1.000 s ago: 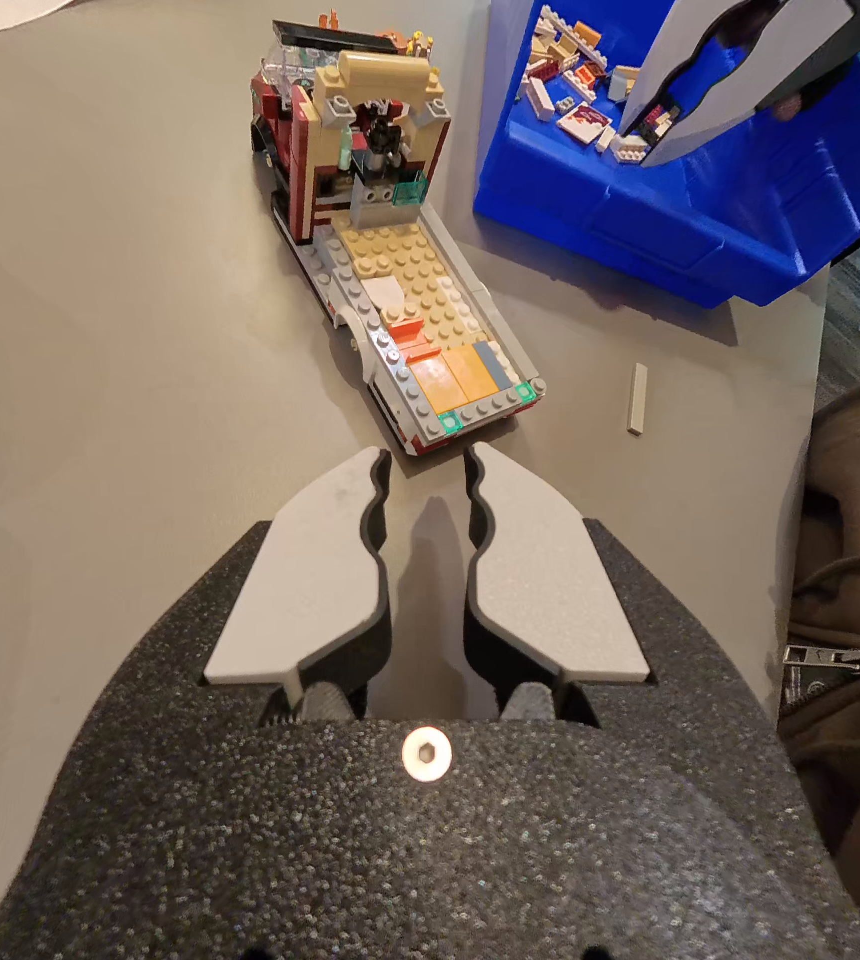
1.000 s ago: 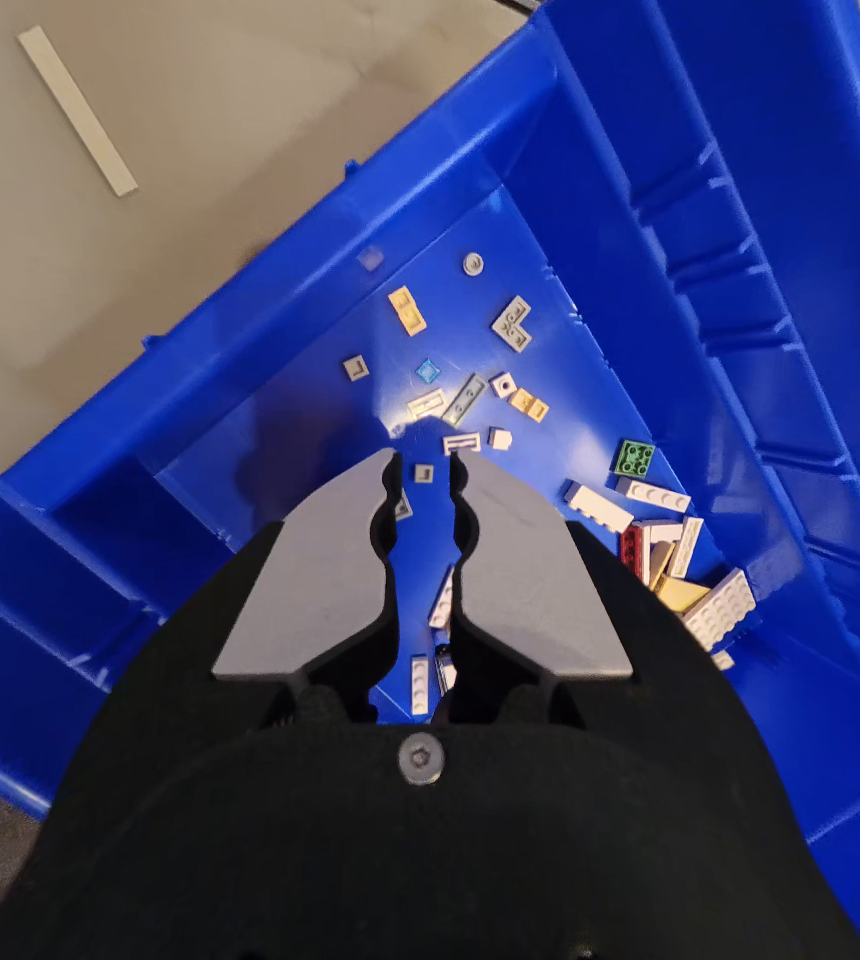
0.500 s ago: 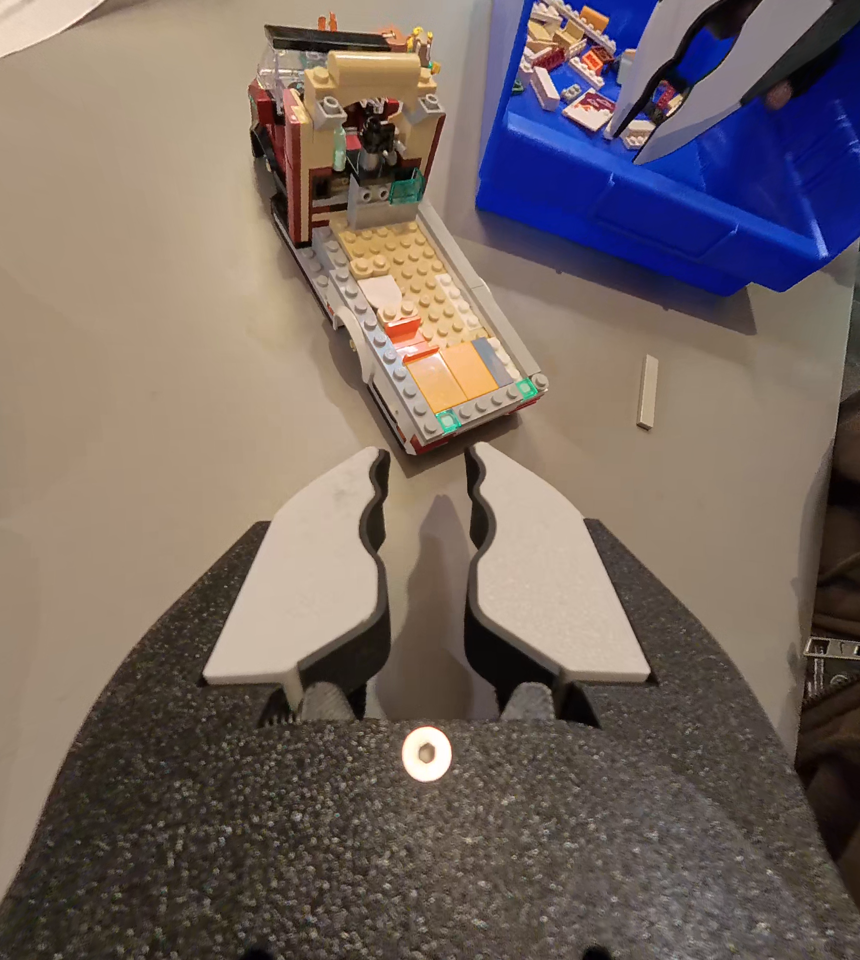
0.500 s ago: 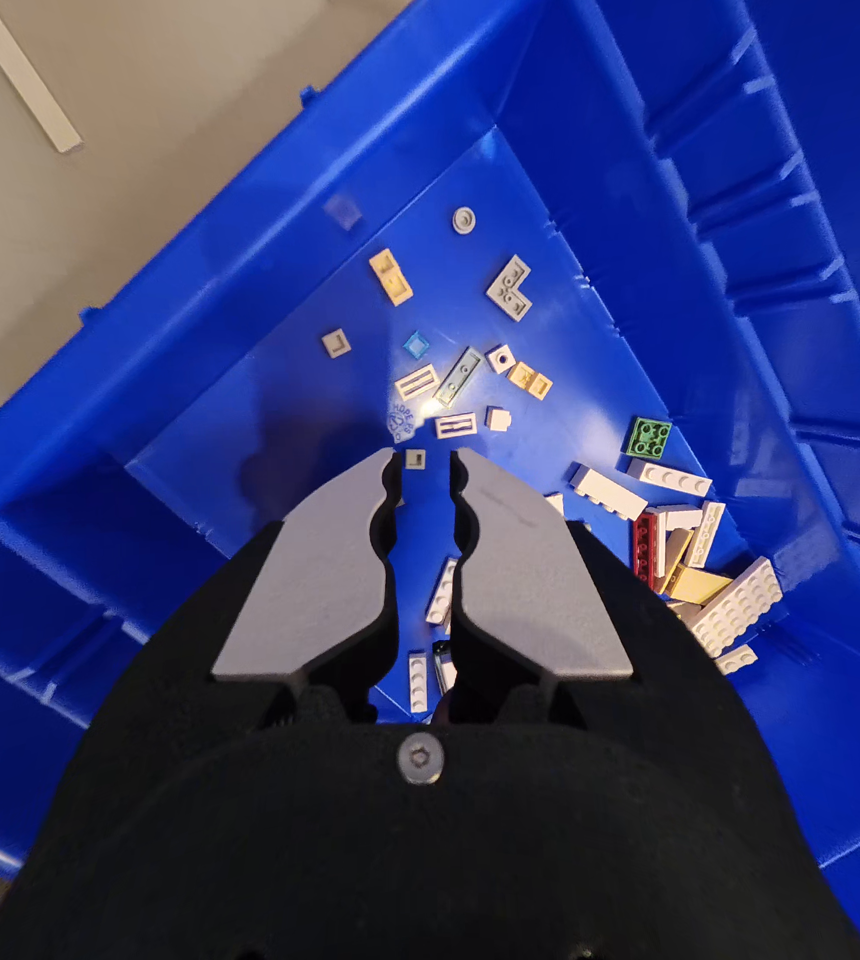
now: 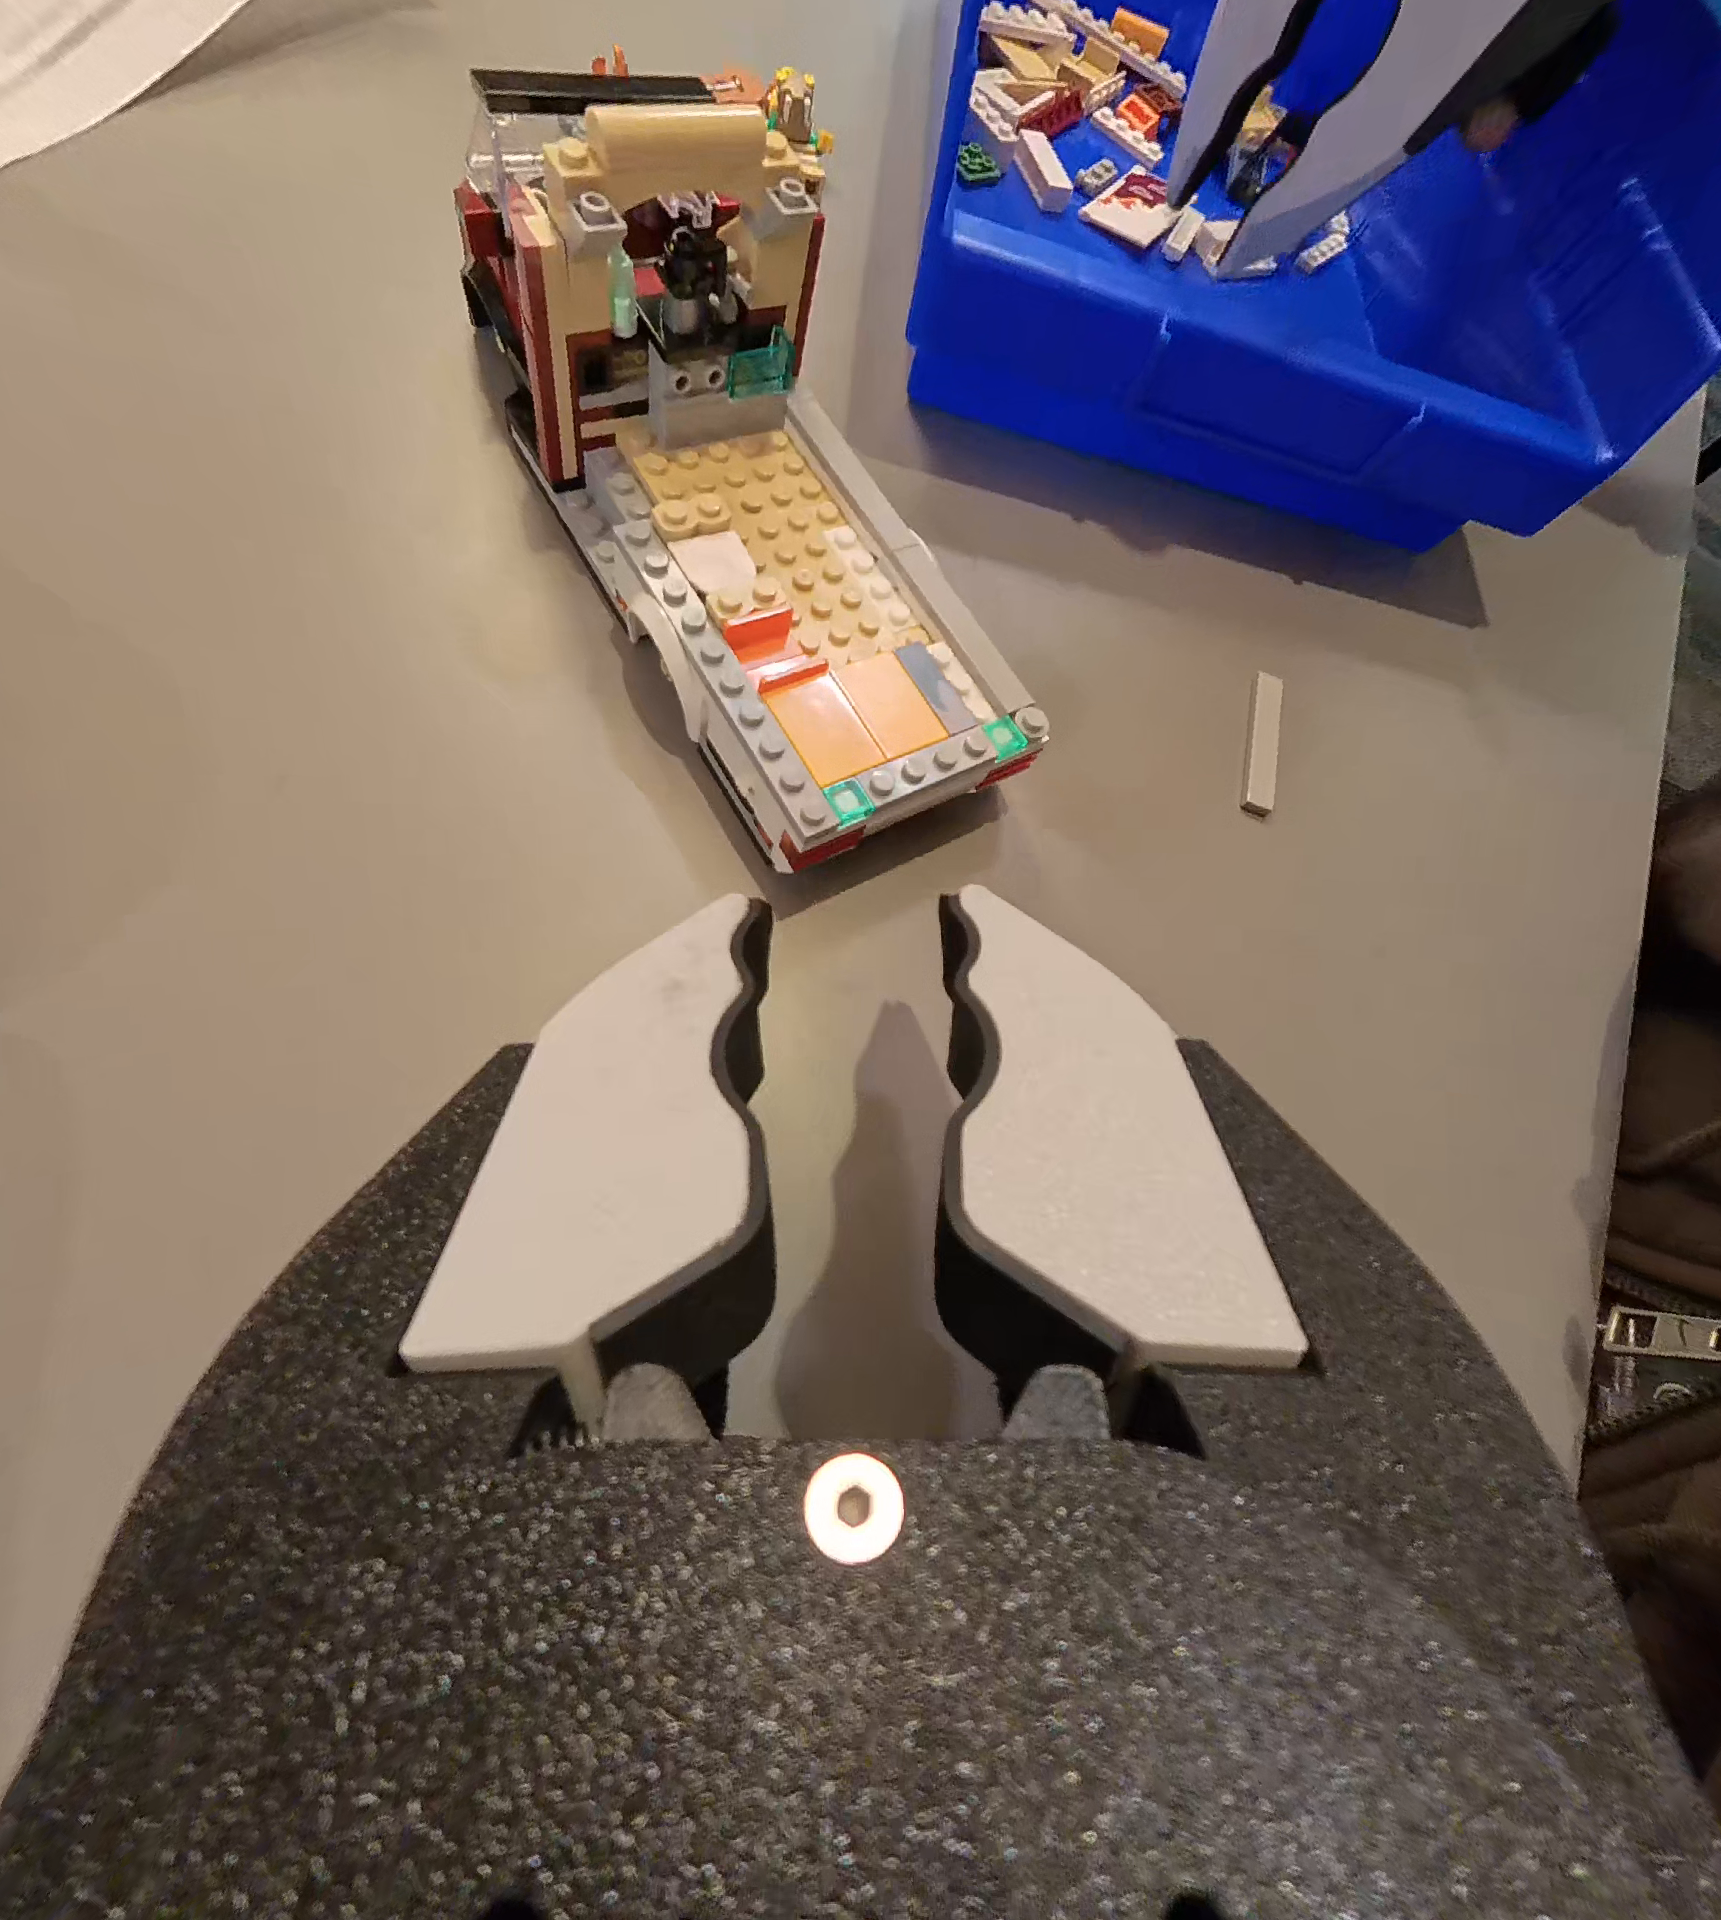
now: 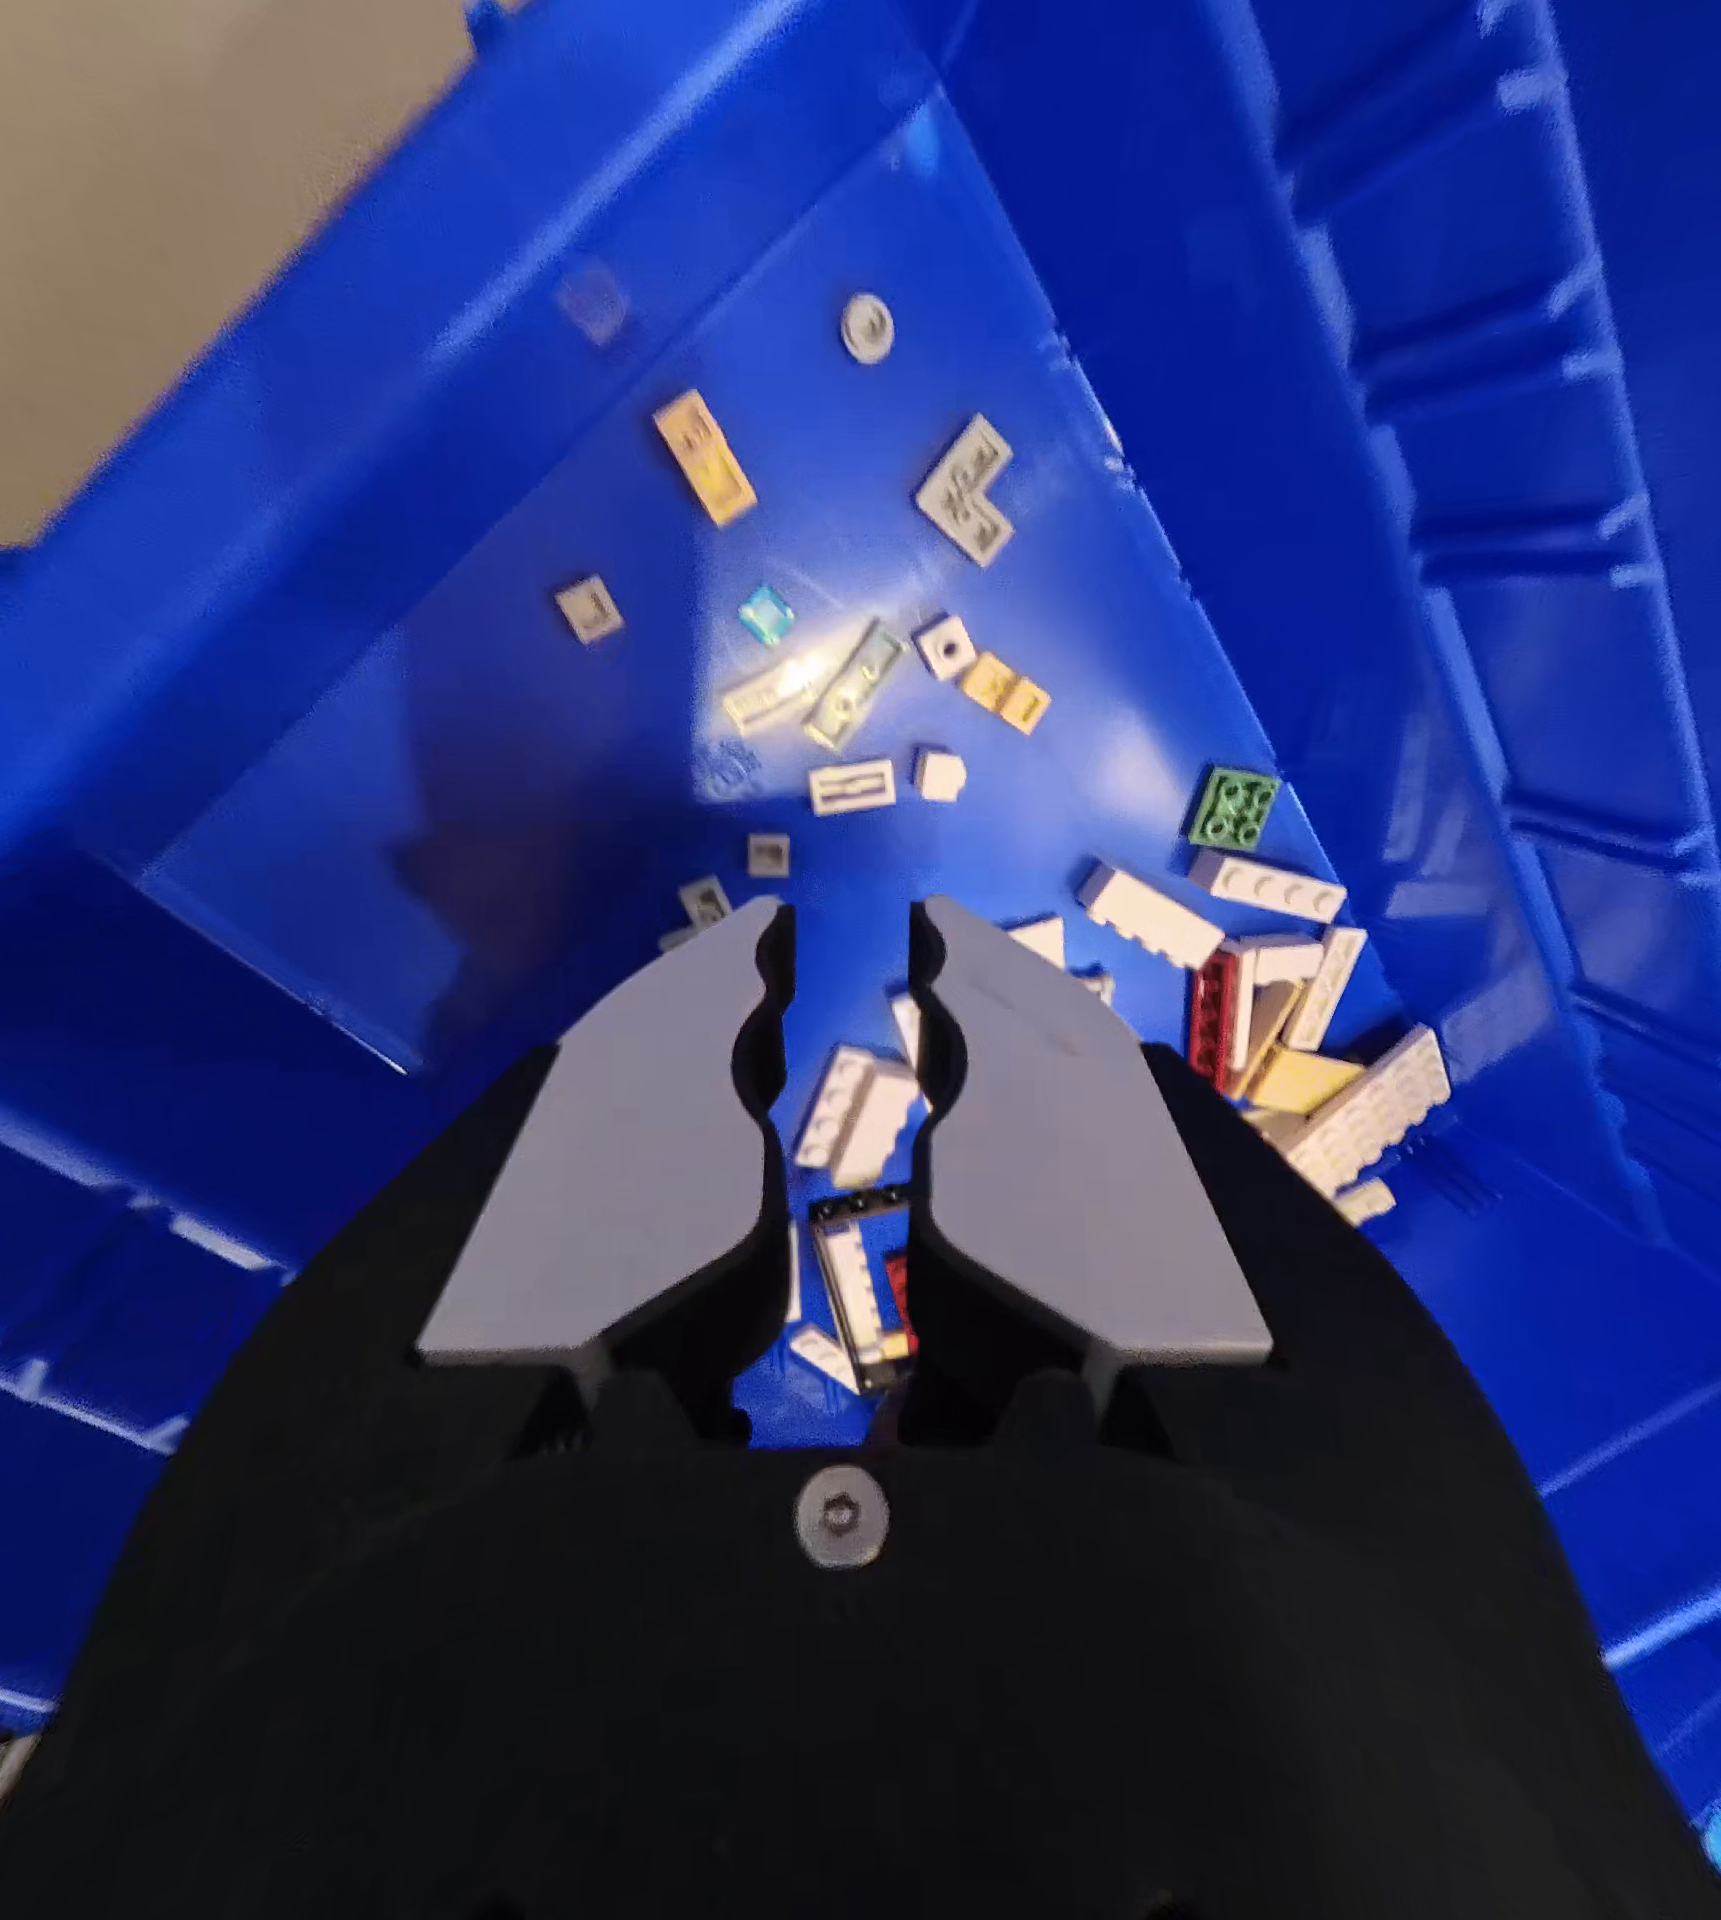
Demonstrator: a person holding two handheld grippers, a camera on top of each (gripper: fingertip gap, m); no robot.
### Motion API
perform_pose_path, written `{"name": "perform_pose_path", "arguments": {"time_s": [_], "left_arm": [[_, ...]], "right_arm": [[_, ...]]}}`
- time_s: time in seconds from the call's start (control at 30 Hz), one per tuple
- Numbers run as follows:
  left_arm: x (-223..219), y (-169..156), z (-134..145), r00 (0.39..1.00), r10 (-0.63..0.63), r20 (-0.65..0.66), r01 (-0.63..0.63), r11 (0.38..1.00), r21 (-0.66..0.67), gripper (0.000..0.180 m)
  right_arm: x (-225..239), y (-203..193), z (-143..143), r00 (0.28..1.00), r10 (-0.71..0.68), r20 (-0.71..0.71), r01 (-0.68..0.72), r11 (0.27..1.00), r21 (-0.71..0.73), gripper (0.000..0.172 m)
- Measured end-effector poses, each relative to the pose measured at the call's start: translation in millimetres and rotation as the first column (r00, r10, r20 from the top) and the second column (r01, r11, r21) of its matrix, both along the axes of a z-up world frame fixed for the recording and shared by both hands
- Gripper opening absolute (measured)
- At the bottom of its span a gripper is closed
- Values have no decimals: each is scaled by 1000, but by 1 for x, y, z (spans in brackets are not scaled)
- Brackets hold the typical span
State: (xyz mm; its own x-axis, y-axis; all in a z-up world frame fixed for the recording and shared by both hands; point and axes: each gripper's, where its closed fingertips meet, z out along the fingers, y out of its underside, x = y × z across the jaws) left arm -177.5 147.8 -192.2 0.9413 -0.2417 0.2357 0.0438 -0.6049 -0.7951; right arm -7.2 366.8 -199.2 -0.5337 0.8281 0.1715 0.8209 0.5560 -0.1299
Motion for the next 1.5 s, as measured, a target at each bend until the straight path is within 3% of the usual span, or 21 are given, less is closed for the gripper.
{"name": "perform_pose_path", "arguments": {"time_s": [0.17, 0.47, 0.8, 1.5], "left_arm": [[0, 2, -3, 1000, -6, 30, 7, 1000, -26, 32], [-7, 7, -7, 999, 49, 19, -48, 997, -55, 32], [-9, 9, -11, 998, 67, 6, -66, 995, -80, 32], [-7, 3, -5, 999, 49, 10, -49, 998, -41, 32]], "right_arm": [[10, 11, 3, 1000, 14, -6, -14, 1000, 12, 21], [13, -11, -12, 984, 176, 32, -173, 983, -67, 17], [-3, -14, -13, 997, 72, -17, -74, 986, -150, 14], [-1, -19, -21, 1000, 6, 14, -3, 981, -192, 10]]}}
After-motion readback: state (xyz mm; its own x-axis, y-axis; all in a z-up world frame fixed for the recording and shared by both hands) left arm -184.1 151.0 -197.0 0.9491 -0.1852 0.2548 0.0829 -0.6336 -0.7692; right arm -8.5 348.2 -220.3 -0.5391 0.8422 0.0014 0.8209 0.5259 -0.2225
